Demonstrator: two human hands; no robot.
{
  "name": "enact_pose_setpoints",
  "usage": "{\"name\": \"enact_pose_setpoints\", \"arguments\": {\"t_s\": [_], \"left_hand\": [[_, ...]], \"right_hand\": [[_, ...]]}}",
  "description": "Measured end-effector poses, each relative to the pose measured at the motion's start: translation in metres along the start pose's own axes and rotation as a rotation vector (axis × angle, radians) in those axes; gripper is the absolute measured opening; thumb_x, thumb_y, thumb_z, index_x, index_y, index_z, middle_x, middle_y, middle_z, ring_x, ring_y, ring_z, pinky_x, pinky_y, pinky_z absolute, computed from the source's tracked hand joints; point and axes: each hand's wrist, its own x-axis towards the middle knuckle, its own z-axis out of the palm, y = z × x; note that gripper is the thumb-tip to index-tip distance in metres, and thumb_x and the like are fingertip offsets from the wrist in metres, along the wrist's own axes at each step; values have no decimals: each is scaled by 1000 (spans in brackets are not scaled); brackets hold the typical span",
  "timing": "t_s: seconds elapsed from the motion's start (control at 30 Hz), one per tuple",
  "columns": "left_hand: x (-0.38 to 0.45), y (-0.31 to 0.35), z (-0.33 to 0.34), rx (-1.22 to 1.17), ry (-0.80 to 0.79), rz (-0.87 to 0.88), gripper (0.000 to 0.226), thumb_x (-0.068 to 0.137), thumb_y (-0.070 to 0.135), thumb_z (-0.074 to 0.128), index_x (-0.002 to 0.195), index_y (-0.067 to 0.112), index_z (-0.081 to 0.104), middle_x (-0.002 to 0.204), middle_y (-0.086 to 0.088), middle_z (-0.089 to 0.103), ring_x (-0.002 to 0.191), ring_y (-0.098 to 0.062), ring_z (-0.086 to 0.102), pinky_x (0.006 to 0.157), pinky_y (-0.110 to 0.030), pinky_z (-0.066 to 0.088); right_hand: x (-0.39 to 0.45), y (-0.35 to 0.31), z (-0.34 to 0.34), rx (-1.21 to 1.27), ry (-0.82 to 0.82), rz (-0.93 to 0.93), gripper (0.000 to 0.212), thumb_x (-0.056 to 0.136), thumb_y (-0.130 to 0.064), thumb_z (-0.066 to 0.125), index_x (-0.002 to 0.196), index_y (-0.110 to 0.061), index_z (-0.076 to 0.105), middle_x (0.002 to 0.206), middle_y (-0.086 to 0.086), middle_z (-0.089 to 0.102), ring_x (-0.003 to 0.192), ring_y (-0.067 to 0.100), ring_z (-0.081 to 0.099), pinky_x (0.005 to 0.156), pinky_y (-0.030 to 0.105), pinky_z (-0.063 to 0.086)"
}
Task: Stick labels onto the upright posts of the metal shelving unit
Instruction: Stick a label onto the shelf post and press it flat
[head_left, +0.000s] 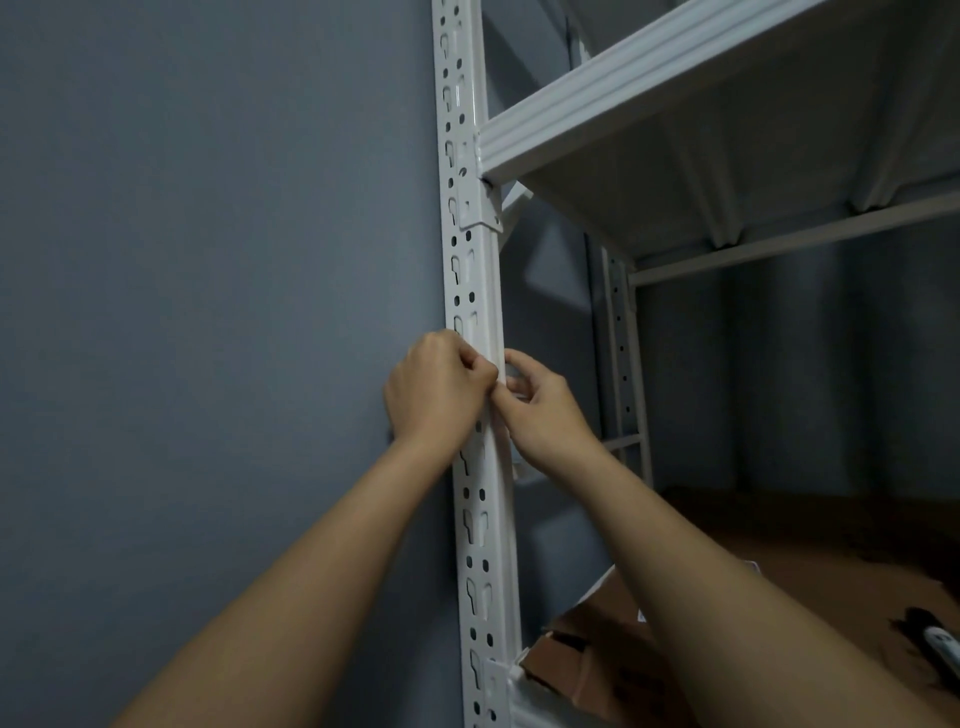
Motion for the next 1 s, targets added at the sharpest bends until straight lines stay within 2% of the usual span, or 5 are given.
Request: {"name": "enact_pose_setpoints", "arguments": {"t_s": [0.2, 0.33, 0.5, 0.7, 1.0], "left_hand": [[6, -2, 0, -158, -91, -93, 8, 71, 23, 62, 67, 19, 67, 71, 3, 69, 74, -23, 66, 63, -30, 50], [7, -16, -5, -341, -148, -75, 10, 79, 20, 66, 70, 22, 66, 68, 5, 68, 68, -16, 66, 71, -38, 57], [14, -24, -6, -359, -158, -29, 9, 81, 21, 69, 73, 24, 70, 68, 8, 68, 67, -13, 65, 74, -37, 56], [19, -23, -6, -284, -188, 5, 20, 80, 24, 67, 61, 31, 65, 65, 10, 68, 70, -16, 68, 76, -40, 56], [12, -11, -3, -201, -173, -63, 17, 79, 20, 55, 70, 14, 68, 62, 0, 68, 69, -24, 67, 73, -39, 56]], "right_hand": [[-3, -5, 2, 0, 12, -1, 31, 94, -5, 49, 101, -33, 58, 85, -5, 68, 74, 9, 61, 71, 22, 51], [-5, -8, 1, 4, 15, 13, 27, 96, -7, 50, 110, -29, 59, 94, -7, 70, 81, 2, 66, 75, 13, 52], [-5, -6, 4, -7, 50, 27, 29, 95, -8, 52, 118, -23, 60, 102, 2, 72, 90, 13, 69, 85, 27, 55], [-4, -4, 6, -9, 54, 31, 30, 96, -8, 51, 122, -21, 59, 100, 2, 72, 85, 13, 69, 78, 24, 55], [0, 6, 10, -50, 87, 52, 39, 95, -18, 50, 133, -24, 54, 106, 0, 72, 91, 16, 69, 89, 41, 55]]}}
